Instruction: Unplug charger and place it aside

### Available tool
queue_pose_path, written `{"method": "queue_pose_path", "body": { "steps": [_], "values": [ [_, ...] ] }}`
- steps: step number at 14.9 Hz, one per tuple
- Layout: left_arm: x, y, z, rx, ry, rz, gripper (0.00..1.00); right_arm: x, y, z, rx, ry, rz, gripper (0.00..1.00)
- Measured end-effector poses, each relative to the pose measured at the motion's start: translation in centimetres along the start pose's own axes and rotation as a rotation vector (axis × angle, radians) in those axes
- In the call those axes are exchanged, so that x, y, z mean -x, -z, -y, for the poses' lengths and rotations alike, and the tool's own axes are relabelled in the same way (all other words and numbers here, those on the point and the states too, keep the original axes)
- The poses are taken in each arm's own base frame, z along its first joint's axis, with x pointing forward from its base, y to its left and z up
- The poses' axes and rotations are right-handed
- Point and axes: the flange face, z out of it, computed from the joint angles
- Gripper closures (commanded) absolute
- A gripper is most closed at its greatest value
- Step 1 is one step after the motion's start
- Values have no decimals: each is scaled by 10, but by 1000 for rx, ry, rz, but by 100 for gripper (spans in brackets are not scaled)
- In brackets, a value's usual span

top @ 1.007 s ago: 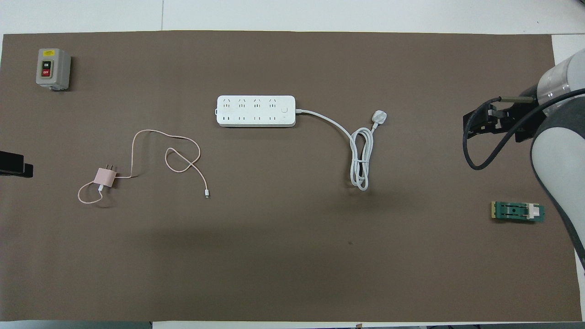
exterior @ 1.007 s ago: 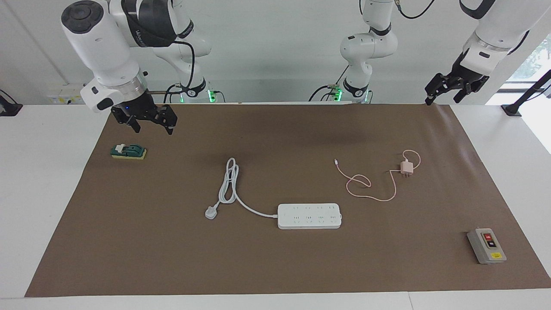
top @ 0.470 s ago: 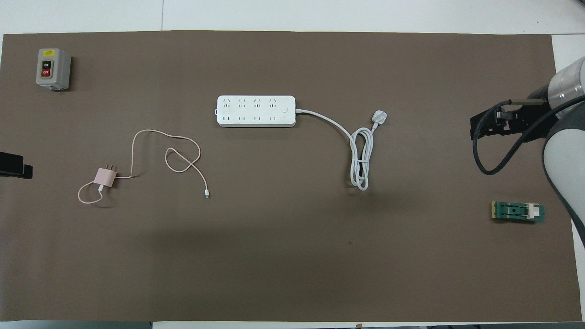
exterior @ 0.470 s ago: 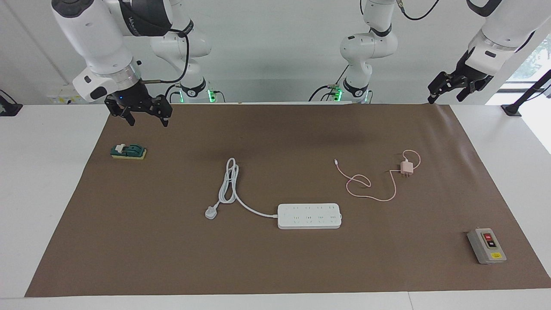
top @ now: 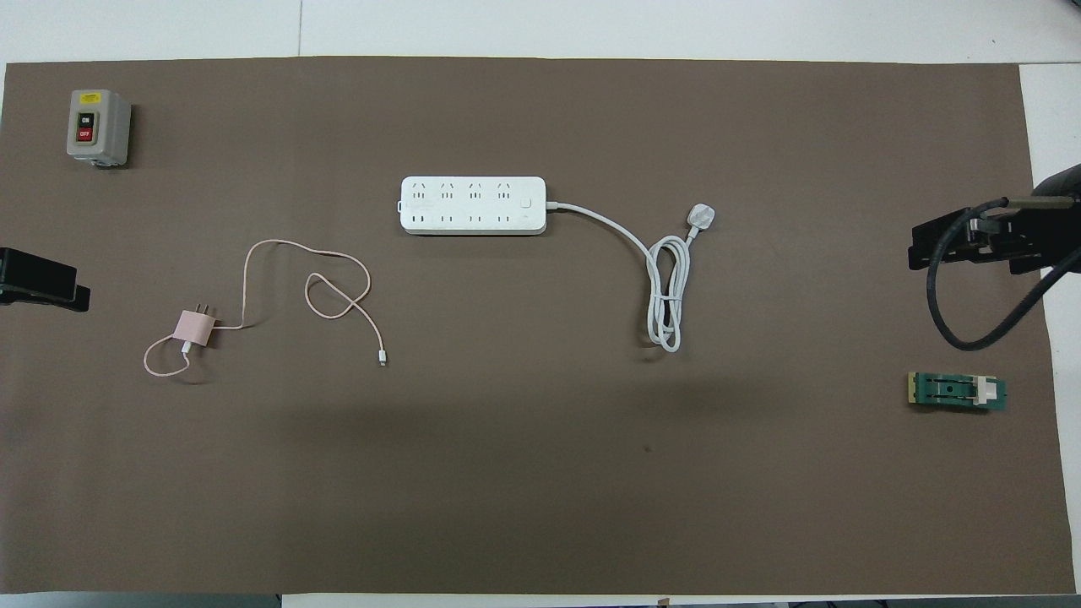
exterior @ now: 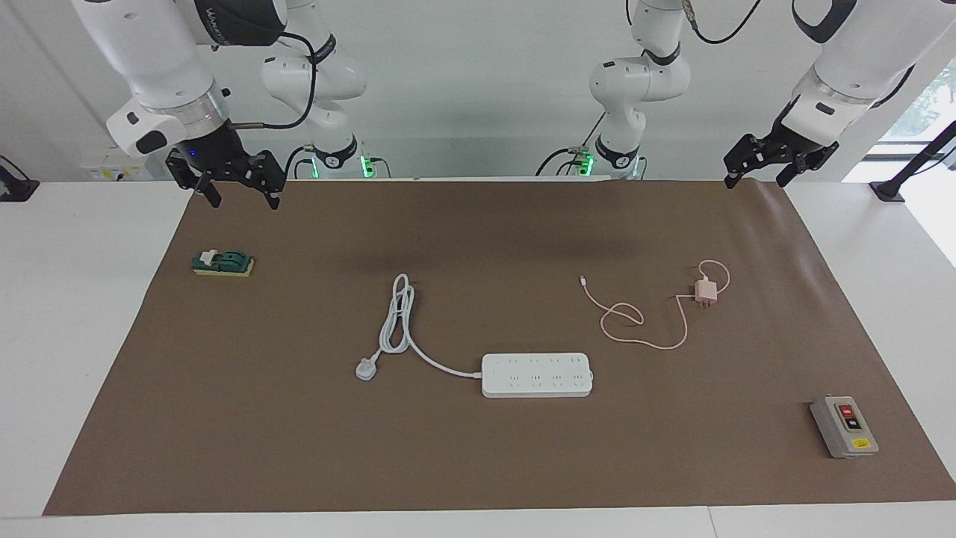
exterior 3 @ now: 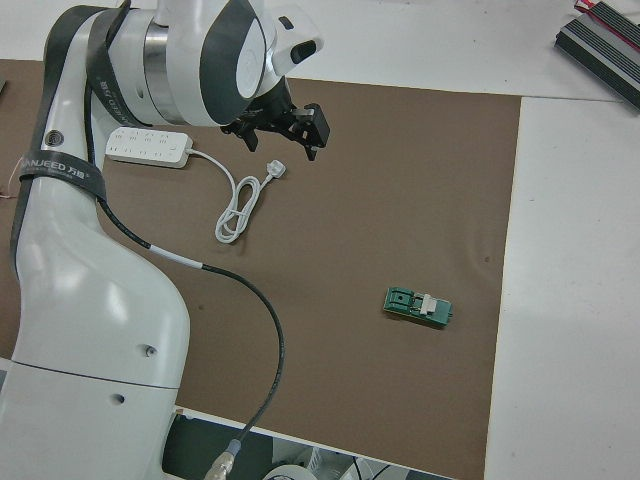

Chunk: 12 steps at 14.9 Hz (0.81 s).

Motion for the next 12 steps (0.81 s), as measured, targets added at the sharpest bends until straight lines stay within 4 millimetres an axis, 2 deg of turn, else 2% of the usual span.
{"method": "queue_pose_path", "body": {
  "steps": [3, 7, 12],
  "values": [
    [0, -2, -10, -2, -21, 5, 0, -2, 2, 0, -2, 0, -22, 0],
    [1, -3, -14, -3, -29, 7, 0, -3, 0, -3, -2, -6, -19, 0],
    [-5, 0, -14, -4, -65, -47, 0, -8, -5, -25, -2, -46, -7, 0]
  ]
}}
